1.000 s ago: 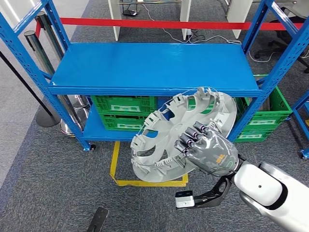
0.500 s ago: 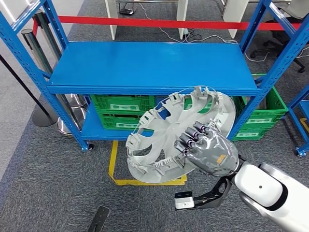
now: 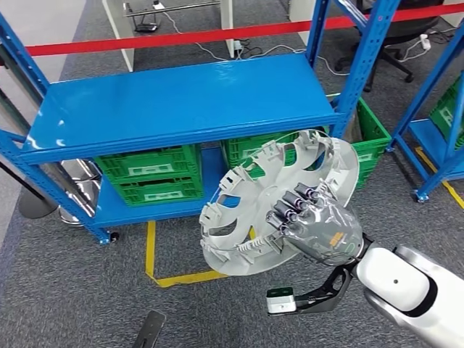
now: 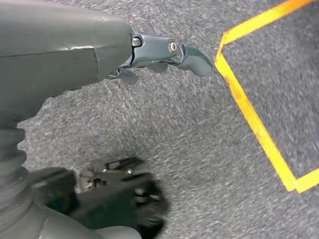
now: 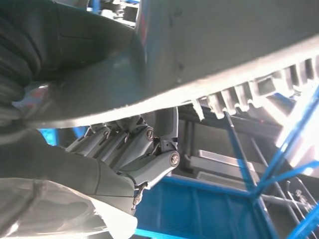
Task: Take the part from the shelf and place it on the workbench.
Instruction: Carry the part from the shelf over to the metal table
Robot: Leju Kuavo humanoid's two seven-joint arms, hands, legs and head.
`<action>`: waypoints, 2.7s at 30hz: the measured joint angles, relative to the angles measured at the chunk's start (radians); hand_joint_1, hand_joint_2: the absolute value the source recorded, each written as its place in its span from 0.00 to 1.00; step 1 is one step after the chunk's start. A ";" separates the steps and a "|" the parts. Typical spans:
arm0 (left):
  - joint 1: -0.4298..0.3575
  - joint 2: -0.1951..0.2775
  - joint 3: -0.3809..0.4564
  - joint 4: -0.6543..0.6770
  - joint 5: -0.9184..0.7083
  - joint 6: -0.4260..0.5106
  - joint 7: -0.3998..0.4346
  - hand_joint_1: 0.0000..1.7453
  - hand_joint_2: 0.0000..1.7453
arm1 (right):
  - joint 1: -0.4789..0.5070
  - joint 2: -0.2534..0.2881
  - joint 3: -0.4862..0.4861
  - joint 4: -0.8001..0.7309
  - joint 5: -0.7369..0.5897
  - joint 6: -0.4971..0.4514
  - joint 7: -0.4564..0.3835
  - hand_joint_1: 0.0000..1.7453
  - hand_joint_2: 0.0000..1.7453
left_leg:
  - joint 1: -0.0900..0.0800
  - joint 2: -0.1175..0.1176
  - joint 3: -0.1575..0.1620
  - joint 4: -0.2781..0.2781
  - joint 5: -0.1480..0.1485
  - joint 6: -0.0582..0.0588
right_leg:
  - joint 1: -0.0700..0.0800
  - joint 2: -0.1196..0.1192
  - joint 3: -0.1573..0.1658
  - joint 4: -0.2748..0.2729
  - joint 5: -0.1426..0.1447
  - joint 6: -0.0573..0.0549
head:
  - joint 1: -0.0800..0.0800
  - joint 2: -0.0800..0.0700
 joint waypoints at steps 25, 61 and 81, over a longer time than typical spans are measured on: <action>0.000 0.010 0.000 0.000 -0.008 -0.004 0.009 0.00 1.00 | 0.019 0.001 -0.001 -0.016 0.048 -0.011 0.011 1.00 1.00 | -0.006 0.102 0.117 -0.259 0.124 0.016 | 0.011 -0.058 -0.004 -0.008 0.005 0.018 | 0.007 0.000; -0.055 0.021 -0.064 -0.002 -0.115 -0.043 0.046 0.00 1.00 | 0.295 -0.066 -0.146 -0.040 0.206 -0.142 0.138 1.00 1.00 | 0.006 0.008 0.060 -0.078 0.001 0.003 | 0.005 -0.008 -0.010 -0.015 0.020 0.005 | 0.012 0.000; -0.067 0.047 -0.151 -0.006 -0.167 -0.080 0.085 0.00 1.00 | 0.357 0.021 -0.288 0.002 0.271 -0.132 0.170 1.00 1.00 | 0.005 0.028 0.130 -0.276 0.129 0.044 | -0.007 -0.013 -0.158 0.234 -0.061 0.066 | 0.019 0.000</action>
